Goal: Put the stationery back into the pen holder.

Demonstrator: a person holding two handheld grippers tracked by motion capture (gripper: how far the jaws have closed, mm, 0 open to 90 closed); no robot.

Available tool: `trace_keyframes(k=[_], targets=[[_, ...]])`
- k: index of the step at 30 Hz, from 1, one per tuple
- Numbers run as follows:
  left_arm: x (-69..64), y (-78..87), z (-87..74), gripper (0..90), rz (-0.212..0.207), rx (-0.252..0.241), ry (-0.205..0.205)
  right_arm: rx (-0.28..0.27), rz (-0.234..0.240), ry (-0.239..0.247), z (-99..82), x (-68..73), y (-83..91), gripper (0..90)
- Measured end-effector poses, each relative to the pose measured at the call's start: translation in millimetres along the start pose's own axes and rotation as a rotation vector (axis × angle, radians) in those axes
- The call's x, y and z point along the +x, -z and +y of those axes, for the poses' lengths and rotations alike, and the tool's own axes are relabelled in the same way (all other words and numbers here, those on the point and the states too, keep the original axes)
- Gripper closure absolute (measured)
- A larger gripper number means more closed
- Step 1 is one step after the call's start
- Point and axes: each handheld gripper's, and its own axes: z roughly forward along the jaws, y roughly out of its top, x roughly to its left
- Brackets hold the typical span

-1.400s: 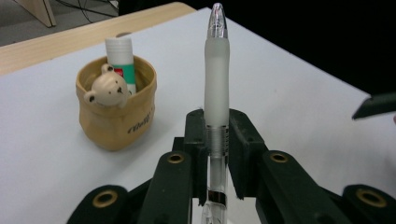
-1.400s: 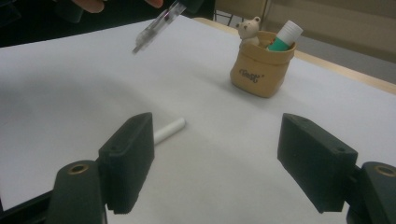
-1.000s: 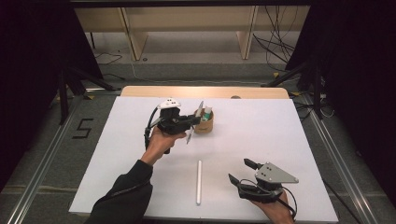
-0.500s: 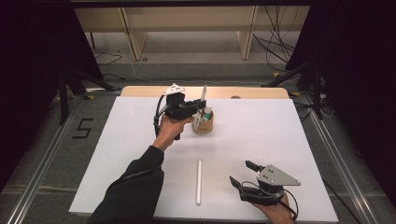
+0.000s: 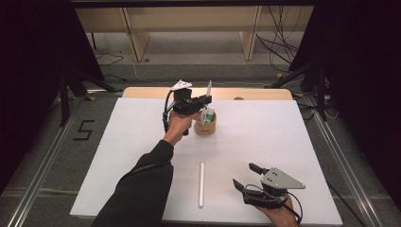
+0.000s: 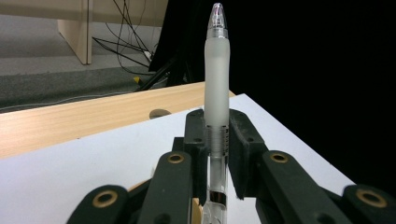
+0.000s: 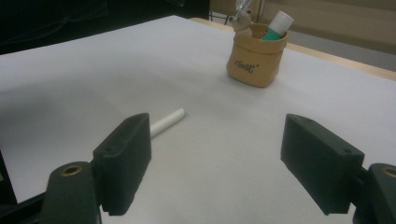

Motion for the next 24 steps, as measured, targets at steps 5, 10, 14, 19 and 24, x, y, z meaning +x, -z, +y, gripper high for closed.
trace_keyframes(k=[5,10,14,19,24], targets=[[4.1,-8.8,1.2,78.7,0.017,-0.004,0.006,0.006,0.006,0.004,-0.7,0.8,-1.4,25.3],[3.6,-17.9,2.7,78.6,0.022,-0.014,0.005,0.004,0.008,0.003,-0.7,0.7,-1.0,25.4],[3.1,-23.8,2.7,78.6,0.03,-0.015,-0.009,0.002,0.01,0.003,-0.8,0.4,-0.6,25.5],[6.6,-30.3,-0.8,78.7,0.047,-0.024,-0.012,0.002,0.014,0.007,-0.7,0.5,-0.2,25.6],[11.8,-35.0,-5.7,78.6,0.06,-0.033,-0.009,0.002,0.017,0.008,-0.6,0.4,-0.1,25.7]])
